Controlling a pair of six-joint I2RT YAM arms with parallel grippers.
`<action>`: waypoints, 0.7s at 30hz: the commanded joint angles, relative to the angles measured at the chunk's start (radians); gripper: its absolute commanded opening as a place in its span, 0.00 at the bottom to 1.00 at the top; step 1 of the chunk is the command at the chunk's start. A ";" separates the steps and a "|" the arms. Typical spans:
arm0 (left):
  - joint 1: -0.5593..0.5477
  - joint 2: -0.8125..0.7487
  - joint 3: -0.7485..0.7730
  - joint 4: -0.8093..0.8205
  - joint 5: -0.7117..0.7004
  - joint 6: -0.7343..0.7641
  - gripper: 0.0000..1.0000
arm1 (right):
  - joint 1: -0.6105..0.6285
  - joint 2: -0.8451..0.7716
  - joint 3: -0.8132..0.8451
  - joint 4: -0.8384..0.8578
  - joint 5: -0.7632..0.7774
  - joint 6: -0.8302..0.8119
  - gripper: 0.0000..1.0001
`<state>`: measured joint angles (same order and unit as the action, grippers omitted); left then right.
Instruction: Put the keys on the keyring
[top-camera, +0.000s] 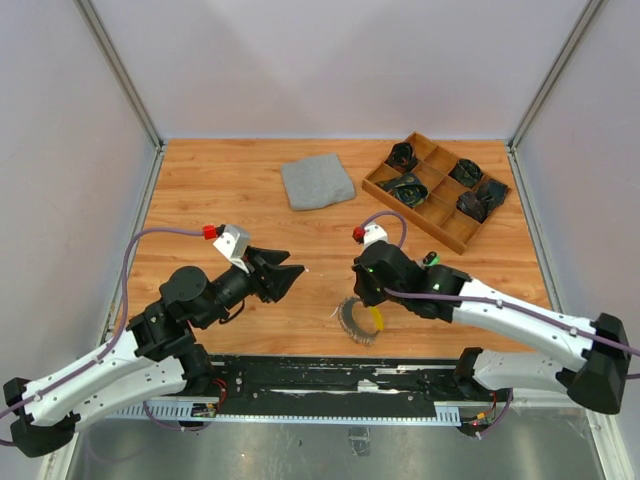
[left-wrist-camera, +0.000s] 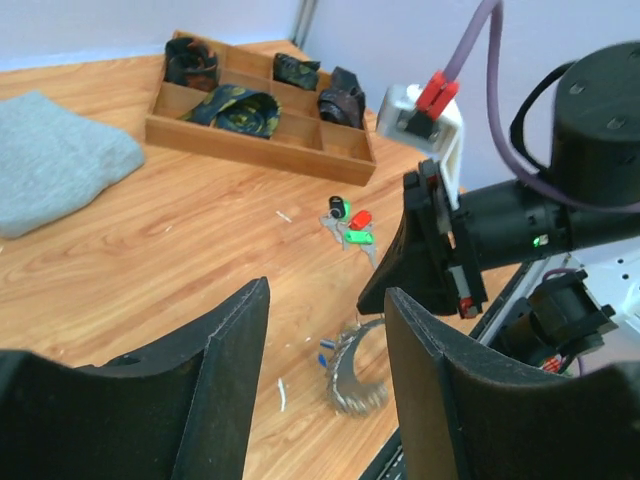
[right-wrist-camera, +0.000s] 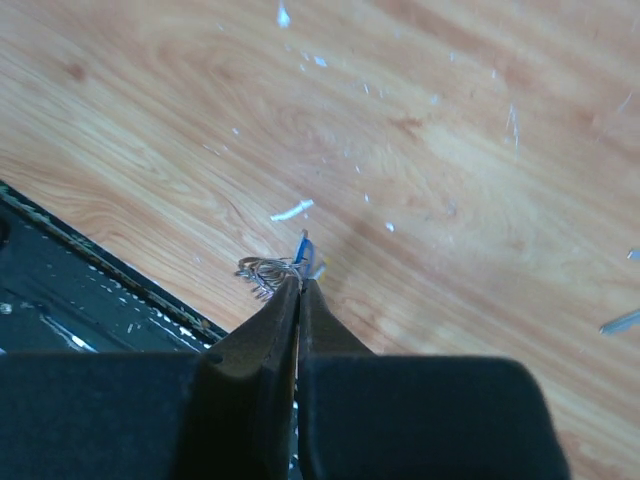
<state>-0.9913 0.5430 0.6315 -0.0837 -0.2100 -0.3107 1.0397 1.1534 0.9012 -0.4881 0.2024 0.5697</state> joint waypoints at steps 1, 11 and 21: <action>0.006 0.015 0.011 0.090 0.087 0.051 0.55 | -0.001 -0.113 -0.004 0.133 -0.003 -0.166 0.01; 0.007 0.099 0.091 0.143 0.185 0.157 0.59 | -0.009 -0.317 -0.002 0.285 -0.069 -0.465 0.01; 0.006 0.192 0.203 0.174 0.358 0.262 0.48 | -0.012 -0.409 0.173 0.194 -0.167 -0.603 0.00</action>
<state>-0.9905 0.7124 0.7811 0.0261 0.0360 -0.1070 1.0351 0.7738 0.9955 -0.2977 0.0879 0.0586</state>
